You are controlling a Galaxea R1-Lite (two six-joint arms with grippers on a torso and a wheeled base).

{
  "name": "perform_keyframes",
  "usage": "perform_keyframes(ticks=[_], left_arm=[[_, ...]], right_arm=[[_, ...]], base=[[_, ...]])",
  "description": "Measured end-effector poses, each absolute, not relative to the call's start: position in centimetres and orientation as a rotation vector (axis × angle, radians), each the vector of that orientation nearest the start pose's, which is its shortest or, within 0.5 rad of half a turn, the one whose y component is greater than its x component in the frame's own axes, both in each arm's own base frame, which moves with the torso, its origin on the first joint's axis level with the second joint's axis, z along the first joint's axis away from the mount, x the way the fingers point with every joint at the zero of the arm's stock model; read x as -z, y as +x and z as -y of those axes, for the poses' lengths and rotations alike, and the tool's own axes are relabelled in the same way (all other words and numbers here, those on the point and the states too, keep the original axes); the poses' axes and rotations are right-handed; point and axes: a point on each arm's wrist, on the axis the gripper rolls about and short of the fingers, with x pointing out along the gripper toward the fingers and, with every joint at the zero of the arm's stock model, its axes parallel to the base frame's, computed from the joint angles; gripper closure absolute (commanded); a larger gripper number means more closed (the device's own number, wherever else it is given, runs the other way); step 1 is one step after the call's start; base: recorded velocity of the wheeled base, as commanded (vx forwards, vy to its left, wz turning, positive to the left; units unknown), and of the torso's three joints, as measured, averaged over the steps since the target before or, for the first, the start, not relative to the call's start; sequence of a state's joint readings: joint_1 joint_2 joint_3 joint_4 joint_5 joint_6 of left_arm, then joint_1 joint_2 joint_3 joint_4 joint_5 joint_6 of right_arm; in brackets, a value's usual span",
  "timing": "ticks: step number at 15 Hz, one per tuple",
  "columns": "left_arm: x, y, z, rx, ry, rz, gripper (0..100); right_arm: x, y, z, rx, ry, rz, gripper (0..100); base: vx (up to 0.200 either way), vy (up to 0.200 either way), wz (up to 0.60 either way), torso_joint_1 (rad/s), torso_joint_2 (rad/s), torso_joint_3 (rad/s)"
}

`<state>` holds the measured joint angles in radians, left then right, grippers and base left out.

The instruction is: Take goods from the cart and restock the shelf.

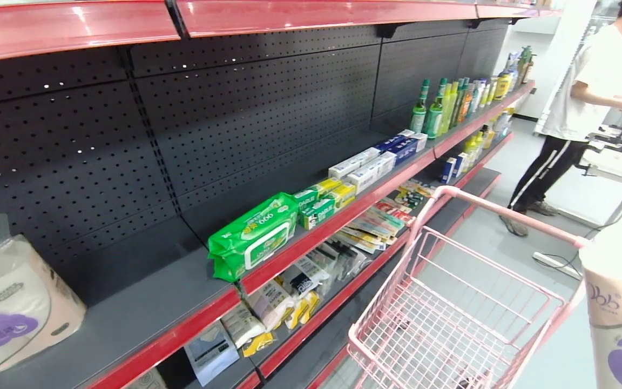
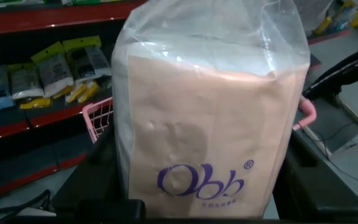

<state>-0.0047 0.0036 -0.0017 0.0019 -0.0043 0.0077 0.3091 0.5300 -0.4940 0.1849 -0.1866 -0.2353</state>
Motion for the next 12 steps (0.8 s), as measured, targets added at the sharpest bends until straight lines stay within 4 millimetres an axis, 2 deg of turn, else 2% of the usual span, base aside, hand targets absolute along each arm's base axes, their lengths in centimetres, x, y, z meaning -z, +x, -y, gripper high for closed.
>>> perform_keyframes(ticks=[12], left_arm=[[-7.59,-2.27,0.00,0.009,0.008,-0.003,0]], right_arm=[[-19.82,2.09,-0.23,-0.149,-0.291,-0.208,100]], base=[[0.000,0.000,0.60,0.002,0.00,0.002]])
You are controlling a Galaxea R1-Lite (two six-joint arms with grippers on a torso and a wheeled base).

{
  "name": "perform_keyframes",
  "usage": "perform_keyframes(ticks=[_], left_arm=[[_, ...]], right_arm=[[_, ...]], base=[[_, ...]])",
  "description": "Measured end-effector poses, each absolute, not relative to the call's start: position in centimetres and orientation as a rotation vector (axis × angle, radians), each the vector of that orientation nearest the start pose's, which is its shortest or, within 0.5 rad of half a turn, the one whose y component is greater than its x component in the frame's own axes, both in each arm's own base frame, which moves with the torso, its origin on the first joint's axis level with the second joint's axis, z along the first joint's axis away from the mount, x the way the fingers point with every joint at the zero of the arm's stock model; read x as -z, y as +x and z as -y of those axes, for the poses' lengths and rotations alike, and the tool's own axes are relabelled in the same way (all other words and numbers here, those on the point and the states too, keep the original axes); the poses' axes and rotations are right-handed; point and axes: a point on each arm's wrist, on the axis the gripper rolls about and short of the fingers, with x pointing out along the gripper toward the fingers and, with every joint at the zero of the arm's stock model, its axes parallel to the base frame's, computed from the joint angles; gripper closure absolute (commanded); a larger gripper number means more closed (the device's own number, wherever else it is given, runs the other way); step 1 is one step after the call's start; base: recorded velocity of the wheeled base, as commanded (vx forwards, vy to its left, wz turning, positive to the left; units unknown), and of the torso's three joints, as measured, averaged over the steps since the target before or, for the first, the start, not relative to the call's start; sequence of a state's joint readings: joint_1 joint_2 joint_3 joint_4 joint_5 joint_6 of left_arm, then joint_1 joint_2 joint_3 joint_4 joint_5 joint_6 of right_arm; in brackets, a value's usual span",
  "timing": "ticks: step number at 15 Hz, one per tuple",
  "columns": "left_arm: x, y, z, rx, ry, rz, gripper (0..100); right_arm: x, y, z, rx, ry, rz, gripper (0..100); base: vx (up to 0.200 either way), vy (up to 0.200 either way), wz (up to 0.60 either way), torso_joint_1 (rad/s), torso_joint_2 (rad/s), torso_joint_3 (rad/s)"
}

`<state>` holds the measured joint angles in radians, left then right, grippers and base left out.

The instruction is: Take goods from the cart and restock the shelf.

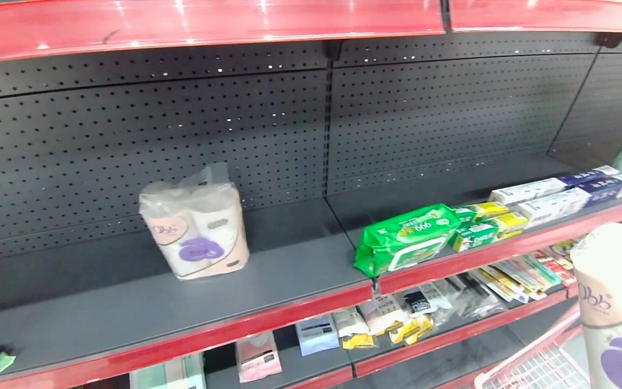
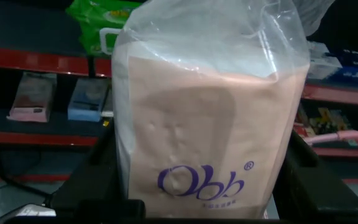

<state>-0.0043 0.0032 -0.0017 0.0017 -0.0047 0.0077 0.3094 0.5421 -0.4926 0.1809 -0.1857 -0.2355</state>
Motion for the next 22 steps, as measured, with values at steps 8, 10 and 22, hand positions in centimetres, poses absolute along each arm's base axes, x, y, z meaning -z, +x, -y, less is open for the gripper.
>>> perform_keyframes(ticks=[8,10,22], left_arm=[[-7.6,-2.3,0.0,0.009,0.008,-0.003,0],[-7.6,-2.3,0.0,0.009,0.008,-0.003,0],[-7.6,-2.2,0.0,0.011,0.010,-0.006,0]], right_arm=[[-19.8,1.9,-0.2,-0.141,-0.291,-0.199,100],[-19.8,1.6,0.0,-0.134,-0.287,-0.185,100],[-19.0,-1.5,0.9,-0.102,-0.250,-0.053,100]], base=[[0.000,0.000,0.45,0.002,0.00,-0.001],[0.000,0.000,0.00,0.000,0.00,0.000],[0.000,0.000,0.00,0.000,0.00,0.000]])
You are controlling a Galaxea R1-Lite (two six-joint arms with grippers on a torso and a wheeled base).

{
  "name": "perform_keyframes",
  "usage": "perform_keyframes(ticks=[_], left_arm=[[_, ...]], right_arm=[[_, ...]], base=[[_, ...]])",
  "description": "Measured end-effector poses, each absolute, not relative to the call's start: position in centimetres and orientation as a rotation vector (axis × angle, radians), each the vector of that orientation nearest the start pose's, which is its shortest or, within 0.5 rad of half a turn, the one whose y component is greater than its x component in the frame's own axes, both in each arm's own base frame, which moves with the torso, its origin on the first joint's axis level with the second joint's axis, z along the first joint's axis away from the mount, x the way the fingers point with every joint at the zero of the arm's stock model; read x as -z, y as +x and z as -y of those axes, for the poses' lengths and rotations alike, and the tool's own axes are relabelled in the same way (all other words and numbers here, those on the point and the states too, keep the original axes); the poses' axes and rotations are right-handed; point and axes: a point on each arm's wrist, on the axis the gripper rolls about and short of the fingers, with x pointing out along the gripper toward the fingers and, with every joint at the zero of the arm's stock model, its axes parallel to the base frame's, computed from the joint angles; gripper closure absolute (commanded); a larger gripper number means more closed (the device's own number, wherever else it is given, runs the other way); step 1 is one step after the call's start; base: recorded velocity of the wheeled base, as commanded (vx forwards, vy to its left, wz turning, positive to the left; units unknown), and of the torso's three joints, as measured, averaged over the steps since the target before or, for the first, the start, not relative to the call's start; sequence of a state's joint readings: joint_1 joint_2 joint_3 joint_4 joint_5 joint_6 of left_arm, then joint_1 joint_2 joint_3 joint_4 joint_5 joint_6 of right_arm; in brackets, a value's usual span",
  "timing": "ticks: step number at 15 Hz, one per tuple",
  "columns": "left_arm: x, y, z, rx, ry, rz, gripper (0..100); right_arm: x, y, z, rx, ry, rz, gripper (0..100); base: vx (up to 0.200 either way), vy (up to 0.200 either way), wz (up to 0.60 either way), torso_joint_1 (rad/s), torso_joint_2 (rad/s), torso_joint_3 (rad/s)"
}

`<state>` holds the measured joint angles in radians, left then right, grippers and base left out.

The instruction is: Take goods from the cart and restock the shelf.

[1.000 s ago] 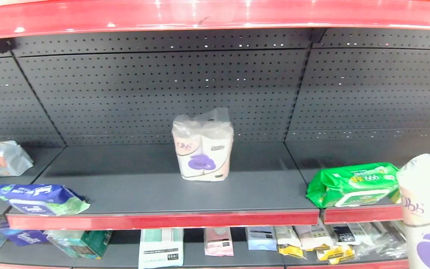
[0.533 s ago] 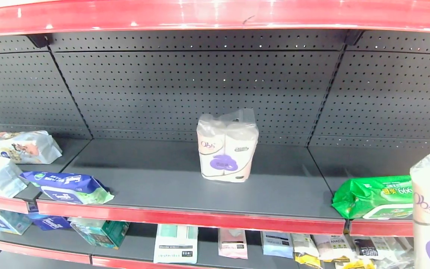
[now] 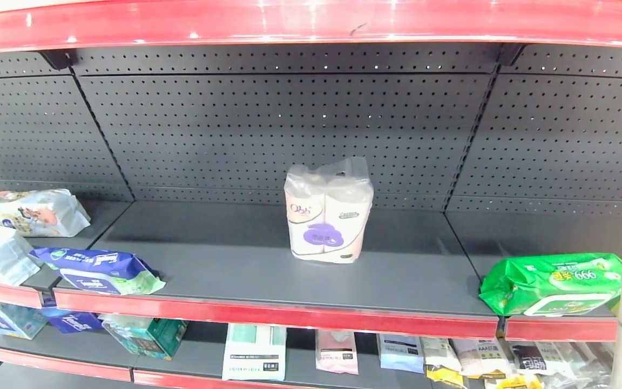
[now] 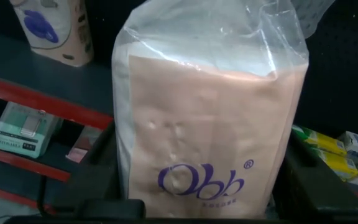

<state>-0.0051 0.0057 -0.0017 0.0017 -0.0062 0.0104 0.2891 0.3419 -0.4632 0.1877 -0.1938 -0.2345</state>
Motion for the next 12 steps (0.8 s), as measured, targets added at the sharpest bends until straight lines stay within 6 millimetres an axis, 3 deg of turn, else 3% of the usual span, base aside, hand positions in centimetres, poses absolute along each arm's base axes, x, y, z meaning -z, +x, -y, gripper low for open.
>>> perform_keyframes(ticks=[5,8,10,12], left_arm=[[-7.7,-2.1,0.1,0.058,0.036,-0.019,0],[-8.3,-2.0,0.1,0.087,0.043,-0.032,0],[-10.9,-1.9,0.1,0.102,0.007,-0.010,0],[-15.0,-0.2,0.2,0.128,-0.042,-0.004,0]], right_arm=[[-17.8,-1.1,0.9,-0.028,-0.144,-0.100,100],[-18.3,-0.5,0.8,0.054,-0.108,-0.100,100],[-18.9,0.2,0.7,0.094,-0.095,-0.075,100],[-19.6,1.5,0.4,0.121,-0.083,-0.065,100]], base=[[0.000,0.000,0.00,0.000,0.00,0.000],[0.000,0.000,0.00,0.000,0.00,0.000],[0.000,0.000,0.00,0.000,0.00,0.000],[0.000,0.000,0.00,0.000,0.00,0.000]])
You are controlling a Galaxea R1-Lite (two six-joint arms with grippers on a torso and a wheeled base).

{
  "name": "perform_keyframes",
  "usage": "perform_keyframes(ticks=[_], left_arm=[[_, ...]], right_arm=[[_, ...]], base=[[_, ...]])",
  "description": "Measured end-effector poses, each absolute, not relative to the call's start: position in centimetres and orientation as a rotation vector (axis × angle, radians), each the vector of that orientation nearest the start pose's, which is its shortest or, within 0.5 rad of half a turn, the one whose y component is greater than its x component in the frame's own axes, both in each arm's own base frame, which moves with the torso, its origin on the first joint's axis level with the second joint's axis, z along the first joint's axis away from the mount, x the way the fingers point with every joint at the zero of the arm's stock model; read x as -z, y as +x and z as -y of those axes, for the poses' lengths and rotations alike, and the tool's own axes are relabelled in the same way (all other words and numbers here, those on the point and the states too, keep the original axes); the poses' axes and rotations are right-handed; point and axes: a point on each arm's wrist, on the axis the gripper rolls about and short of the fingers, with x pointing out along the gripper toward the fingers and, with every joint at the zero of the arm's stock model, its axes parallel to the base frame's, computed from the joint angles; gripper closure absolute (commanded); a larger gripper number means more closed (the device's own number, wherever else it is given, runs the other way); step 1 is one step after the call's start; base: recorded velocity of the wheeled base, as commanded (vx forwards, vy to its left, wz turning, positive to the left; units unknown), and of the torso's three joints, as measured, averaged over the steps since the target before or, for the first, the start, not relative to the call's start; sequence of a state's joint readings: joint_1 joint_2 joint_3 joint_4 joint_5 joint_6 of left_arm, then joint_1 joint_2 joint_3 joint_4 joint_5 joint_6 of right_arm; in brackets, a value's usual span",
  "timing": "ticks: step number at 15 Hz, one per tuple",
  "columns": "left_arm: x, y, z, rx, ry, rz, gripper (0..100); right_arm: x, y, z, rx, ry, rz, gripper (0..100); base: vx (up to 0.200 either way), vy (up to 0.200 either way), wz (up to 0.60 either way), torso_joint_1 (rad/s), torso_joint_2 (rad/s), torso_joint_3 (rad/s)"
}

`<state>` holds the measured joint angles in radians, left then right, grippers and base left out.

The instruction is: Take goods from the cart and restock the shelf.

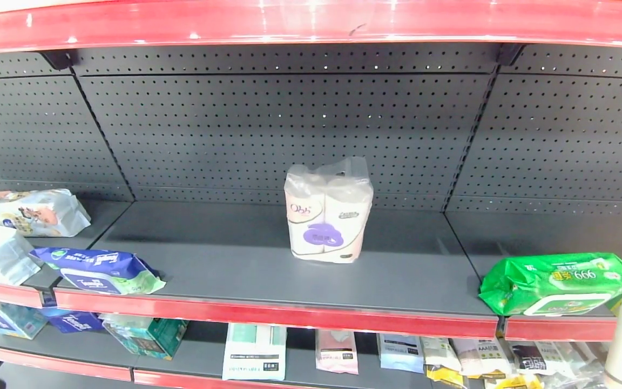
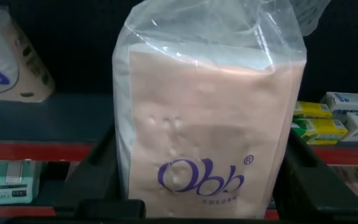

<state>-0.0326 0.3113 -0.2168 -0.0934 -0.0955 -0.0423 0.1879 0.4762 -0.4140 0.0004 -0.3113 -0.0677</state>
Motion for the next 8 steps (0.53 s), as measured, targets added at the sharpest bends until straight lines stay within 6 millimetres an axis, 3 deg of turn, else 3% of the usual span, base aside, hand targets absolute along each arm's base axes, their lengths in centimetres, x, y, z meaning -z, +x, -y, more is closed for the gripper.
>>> perform_keyframes(ticks=[2,4,8], left_arm=[[-17.7,3.1,0.4,0.145,-0.068,-0.046,0],[-19.1,7.1,0.5,0.159,-0.065,-0.102,0],[-18.4,15.3,1.3,0.340,-0.015,-0.191,0]], right_arm=[[-19.6,2.1,0.3,0.133,-0.094,-0.088,100],[-19.8,2.3,0.3,0.140,-0.107,-0.093,100],[-20.4,2.4,0.3,0.143,-0.113,-0.087,100]], base=[[0.000,0.000,0.00,0.000,0.00,0.000],[0.000,0.000,0.00,0.000,0.00,0.000],[0.000,0.000,0.00,0.000,0.00,0.000]])
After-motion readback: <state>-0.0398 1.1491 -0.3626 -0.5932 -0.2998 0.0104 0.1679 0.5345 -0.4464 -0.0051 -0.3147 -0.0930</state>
